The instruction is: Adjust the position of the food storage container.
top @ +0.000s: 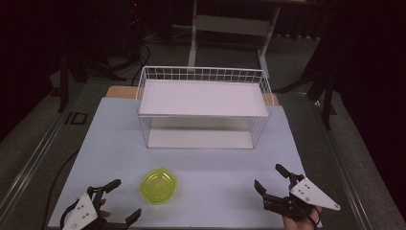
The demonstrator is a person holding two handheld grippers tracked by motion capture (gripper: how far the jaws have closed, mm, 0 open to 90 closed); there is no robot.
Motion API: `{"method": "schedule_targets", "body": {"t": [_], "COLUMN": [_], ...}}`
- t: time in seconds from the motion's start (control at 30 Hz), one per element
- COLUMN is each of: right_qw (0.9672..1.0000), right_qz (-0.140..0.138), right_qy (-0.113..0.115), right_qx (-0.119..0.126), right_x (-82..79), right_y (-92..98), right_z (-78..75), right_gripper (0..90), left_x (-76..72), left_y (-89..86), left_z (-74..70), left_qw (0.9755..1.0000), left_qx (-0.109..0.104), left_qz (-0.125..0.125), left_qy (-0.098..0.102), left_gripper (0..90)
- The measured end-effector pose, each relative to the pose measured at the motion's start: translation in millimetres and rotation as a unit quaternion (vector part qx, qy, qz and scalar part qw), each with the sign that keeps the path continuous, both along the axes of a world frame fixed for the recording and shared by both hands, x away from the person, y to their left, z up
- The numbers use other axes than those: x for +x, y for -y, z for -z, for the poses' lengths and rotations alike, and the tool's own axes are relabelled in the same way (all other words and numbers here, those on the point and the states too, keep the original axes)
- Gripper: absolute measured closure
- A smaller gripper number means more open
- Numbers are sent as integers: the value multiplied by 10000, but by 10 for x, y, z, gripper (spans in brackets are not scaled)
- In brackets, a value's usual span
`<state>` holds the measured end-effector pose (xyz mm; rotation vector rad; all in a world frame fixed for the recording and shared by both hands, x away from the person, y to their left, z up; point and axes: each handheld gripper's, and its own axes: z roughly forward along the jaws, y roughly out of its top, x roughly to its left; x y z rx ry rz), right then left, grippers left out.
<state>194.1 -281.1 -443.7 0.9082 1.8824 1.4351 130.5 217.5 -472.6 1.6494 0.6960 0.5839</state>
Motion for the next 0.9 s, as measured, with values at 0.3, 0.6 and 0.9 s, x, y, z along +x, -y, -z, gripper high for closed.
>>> {"method": "schedule_targets", "body": {"t": [0.3, 0.6, 0.9], "right_qw": [9999, 9998, 9991], "right_qz": [-20, -24, -328], "right_qy": [129, 183, 241], "right_qx": [10, 19, -92], "right_x": [-75, -130, -161], "right_y": [18, 16, -91], "right_z": [-45, -64, -66], "right_gripper": [141, 141, 141], "left_x": [-64, -2, 181], "left_y": [35, -64, -140], "left_z": [-85, -147, -124], "left_qw": [9993, 9979, 9933], "left_qx": [-166, -62, 365], "left_qz": [-340, -544, -686], "left_qy": [-31, -358, -858], "left_gripper": [16, 278, 642]}}
